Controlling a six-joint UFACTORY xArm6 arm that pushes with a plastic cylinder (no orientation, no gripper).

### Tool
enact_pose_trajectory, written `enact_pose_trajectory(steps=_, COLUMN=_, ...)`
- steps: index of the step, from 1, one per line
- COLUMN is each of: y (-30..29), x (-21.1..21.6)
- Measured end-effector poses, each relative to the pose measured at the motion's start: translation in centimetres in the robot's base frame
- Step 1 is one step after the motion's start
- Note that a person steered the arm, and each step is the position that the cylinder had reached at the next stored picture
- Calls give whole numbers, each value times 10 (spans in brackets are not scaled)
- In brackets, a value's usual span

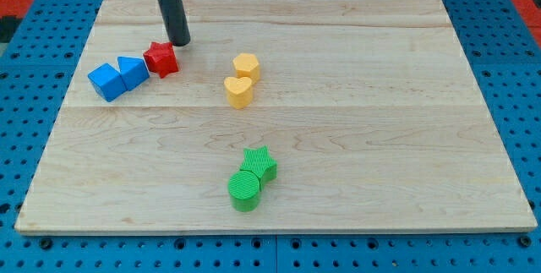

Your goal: Move yellow heart horizontally towards green star

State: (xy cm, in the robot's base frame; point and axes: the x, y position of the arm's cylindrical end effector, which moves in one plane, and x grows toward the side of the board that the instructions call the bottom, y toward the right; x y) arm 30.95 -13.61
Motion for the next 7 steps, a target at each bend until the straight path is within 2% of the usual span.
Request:
enact_pose_trajectory(steps=2, y=6, x=-4)
enact_pose_trajectory(steps=4, y=99, x=8)
enact_pose_trajectory(steps=5, y=129, x=31)
enact_pose_trajectory(steps=6, y=99, x=49)
enact_pose_trajectory(steps=7, y=99, x=54)
